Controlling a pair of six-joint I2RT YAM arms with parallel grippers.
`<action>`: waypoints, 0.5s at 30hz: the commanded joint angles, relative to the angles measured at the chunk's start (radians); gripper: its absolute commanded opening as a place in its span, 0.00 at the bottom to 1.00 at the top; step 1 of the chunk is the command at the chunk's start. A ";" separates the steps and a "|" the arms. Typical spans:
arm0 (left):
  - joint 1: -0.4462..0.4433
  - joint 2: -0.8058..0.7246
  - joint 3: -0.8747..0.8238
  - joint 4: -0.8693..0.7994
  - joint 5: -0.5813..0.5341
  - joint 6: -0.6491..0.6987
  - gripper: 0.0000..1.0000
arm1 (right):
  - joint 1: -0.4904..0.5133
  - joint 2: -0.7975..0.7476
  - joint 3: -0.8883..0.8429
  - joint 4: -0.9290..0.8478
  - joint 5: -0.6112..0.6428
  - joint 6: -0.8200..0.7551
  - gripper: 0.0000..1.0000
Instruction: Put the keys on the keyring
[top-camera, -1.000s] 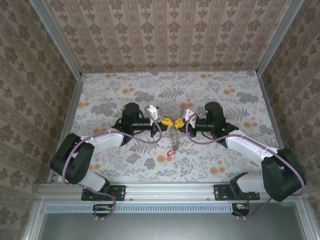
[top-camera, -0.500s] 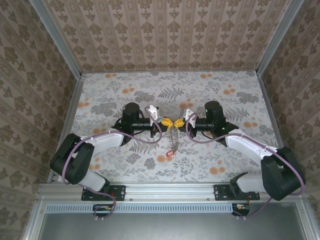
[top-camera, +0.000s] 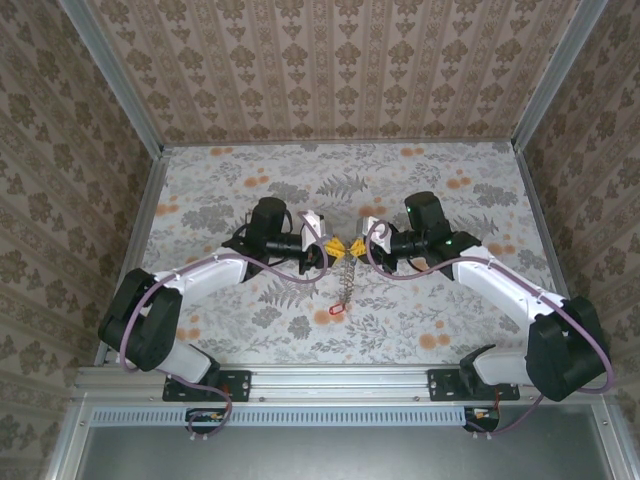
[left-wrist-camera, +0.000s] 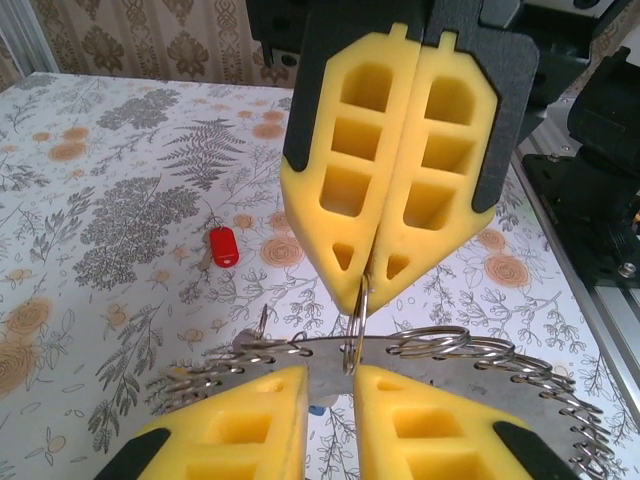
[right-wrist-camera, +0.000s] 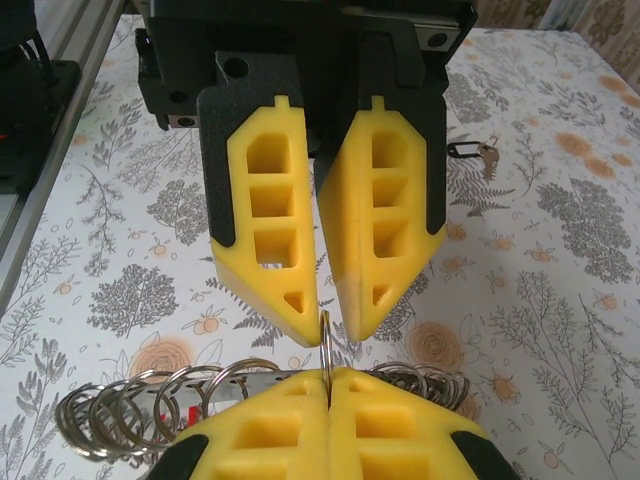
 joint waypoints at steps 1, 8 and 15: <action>-0.007 -0.015 0.043 -0.021 0.007 0.028 0.20 | 0.010 -0.004 0.059 -0.077 -0.007 -0.046 0.00; -0.020 -0.008 0.058 -0.015 0.011 0.029 0.21 | 0.027 0.014 0.099 -0.143 0.006 -0.067 0.00; -0.029 -0.007 0.073 -0.057 0.011 0.055 0.19 | 0.042 0.032 0.135 -0.198 0.028 -0.082 0.00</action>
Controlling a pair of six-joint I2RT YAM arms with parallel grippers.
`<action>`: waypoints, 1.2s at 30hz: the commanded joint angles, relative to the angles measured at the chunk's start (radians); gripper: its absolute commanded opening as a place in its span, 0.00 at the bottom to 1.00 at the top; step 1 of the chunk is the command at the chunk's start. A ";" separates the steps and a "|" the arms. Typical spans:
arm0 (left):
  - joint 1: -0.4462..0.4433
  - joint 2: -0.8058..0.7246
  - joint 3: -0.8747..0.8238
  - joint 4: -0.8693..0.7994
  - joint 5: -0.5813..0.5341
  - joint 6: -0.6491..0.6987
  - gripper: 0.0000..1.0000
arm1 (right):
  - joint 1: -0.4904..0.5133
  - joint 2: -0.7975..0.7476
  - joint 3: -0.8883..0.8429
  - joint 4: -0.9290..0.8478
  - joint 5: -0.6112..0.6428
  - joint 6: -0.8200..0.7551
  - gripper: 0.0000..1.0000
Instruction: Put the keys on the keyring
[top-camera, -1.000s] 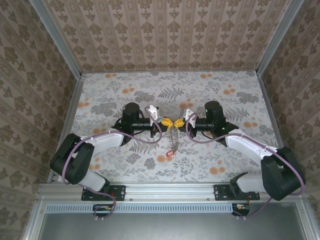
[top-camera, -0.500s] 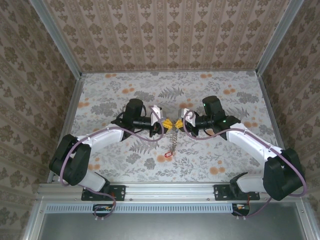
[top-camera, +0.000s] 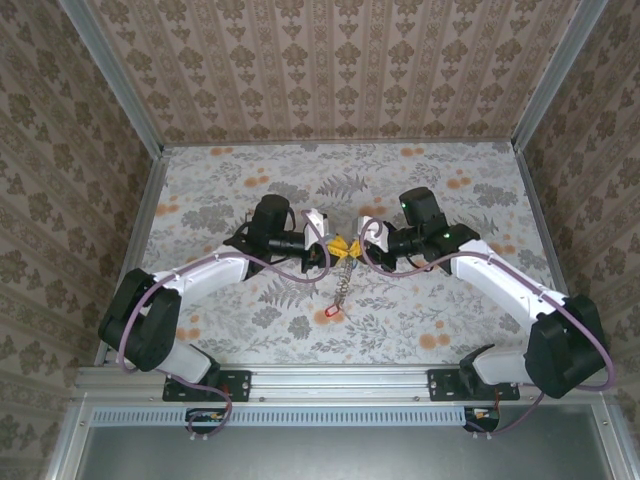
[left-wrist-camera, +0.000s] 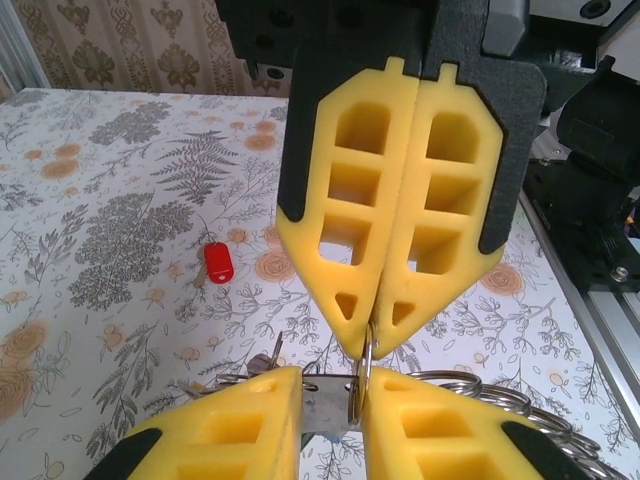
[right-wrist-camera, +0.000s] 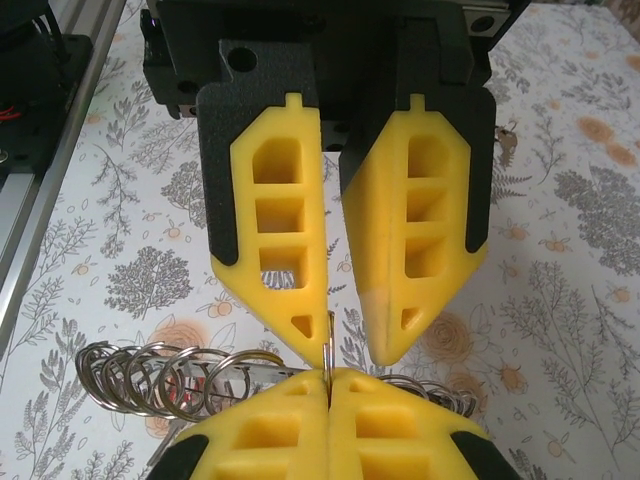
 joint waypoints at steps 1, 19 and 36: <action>-0.009 -0.007 0.040 -0.032 0.011 0.053 0.13 | 0.016 0.011 0.055 -0.063 -0.008 -0.034 0.00; 0.007 0.042 -0.149 0.642 0.021 -0.339 0.00 | -0.015 -0.022 -0.165 0.341 -0.074 0.157 0.16; 0.011 0.029 -0.126 0.456 0.003 -0.238 0.05 | -0.038 -0.032 -0.088 0.191 -0.062 0.064 0.00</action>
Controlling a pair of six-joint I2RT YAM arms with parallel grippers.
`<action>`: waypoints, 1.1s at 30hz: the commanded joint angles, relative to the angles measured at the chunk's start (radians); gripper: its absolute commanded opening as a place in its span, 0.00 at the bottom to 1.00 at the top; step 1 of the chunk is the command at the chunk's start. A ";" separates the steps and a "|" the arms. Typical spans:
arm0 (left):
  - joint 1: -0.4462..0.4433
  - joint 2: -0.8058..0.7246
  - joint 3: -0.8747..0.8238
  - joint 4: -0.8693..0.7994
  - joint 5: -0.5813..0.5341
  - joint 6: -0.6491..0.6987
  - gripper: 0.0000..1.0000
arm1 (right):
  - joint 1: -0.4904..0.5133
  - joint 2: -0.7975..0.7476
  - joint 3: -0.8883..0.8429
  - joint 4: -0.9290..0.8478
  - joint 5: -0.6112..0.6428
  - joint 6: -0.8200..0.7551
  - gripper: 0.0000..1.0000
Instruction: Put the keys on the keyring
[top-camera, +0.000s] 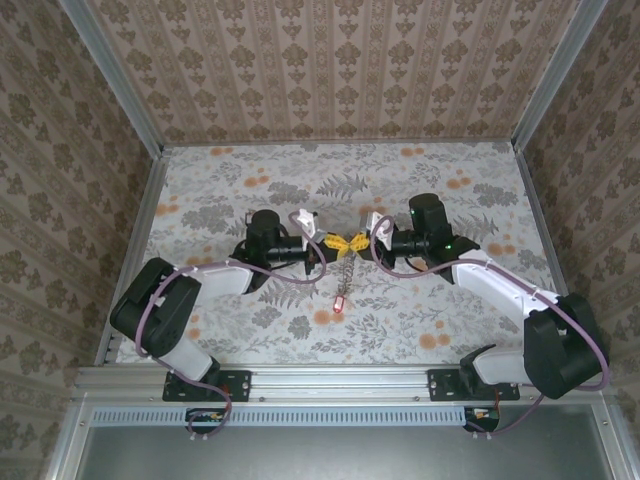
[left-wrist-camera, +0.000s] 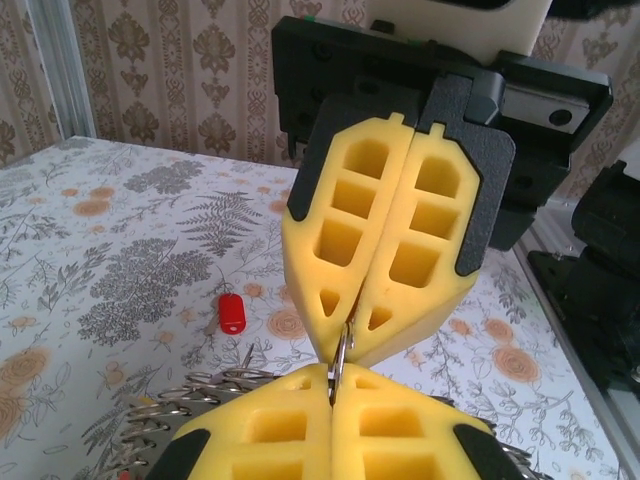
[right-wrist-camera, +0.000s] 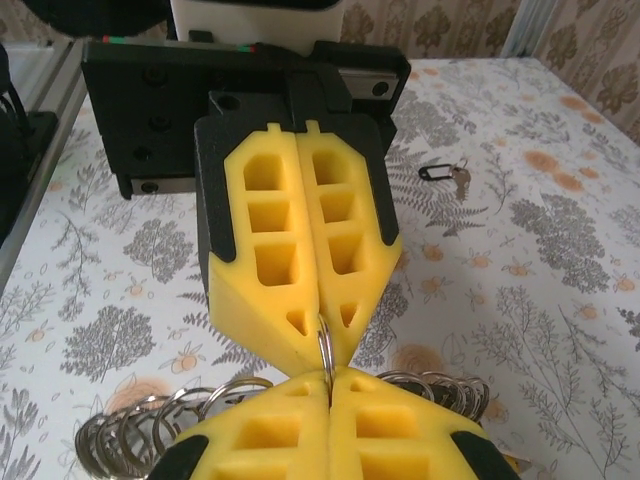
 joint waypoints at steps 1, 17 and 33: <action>-0.003 -0.063 0.066 -0.198 0.000 0.147 0.06 | 0.013 -0.022 0.079 -0.169 0.007 -0.120 0.00; -0.021 -0.111 0.104 -0.351 0.028 0.258 0.03 | 0.005 -0.024 0.018 -0.007 -0.067 -0.031 0.00; -0.096 -0.241 0.117 -0.574 -0.232 0.545 0.00 | -0.003 -0.020 -0.012 -0.033 0.030 -0.116 0.27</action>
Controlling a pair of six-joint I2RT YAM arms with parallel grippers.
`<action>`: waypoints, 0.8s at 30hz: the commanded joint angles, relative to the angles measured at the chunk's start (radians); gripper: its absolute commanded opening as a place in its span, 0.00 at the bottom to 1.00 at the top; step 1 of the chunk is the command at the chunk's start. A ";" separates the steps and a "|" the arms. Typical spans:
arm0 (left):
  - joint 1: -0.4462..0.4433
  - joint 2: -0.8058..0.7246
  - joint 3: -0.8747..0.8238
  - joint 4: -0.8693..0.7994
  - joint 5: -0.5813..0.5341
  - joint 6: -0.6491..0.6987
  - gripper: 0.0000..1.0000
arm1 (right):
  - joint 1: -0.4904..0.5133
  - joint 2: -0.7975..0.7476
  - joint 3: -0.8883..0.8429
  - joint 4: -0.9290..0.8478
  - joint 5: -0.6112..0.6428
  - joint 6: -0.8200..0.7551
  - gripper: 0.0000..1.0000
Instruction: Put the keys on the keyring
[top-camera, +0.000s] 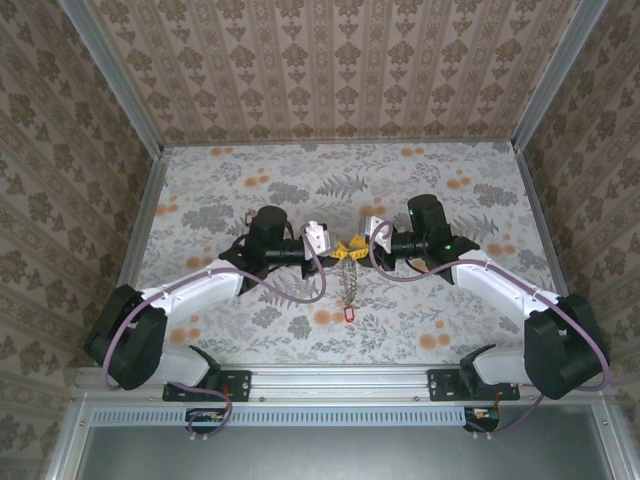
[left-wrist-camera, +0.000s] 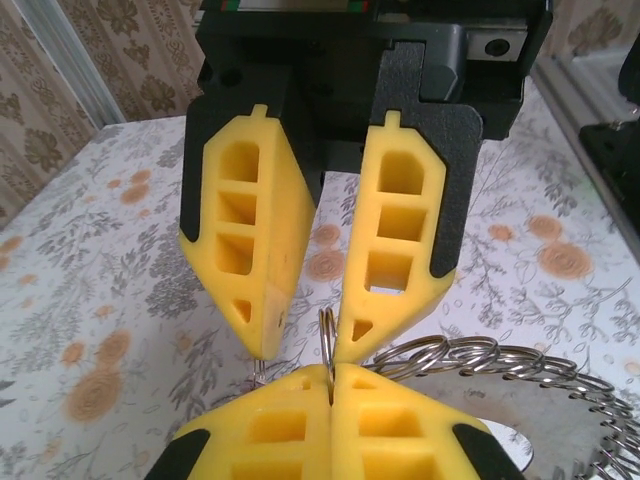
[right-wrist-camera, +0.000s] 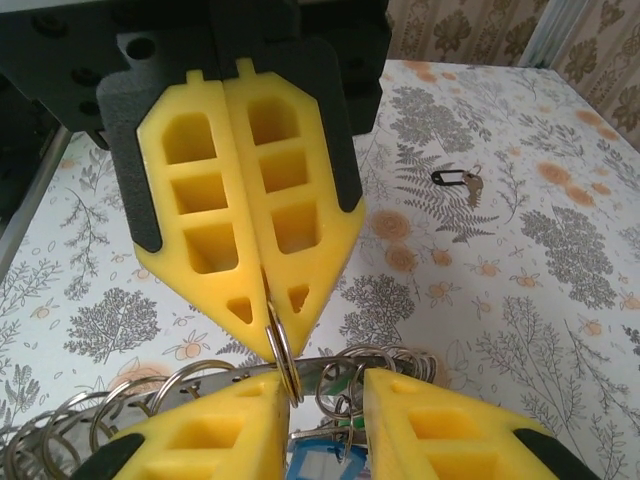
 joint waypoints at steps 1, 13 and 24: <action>-0.022 -0.043 0.037 -0.075 -0.048 0.121 0.00 | -0.003 -0.027 -0.003 -0.036 0.043 -0.051 0.27; -0.058 -0.049 0.059 -0.132 -0.124 0.183 0.00 | 0.013 -0.054 -0.005 -0.030 0.002 -0.112 0.29; -0.072 -0.054 0.064 -0.130 -0.147 0.183 0.00 | 0.032 -0.026 0.014 -0.077 -0.003 -0.149 0.24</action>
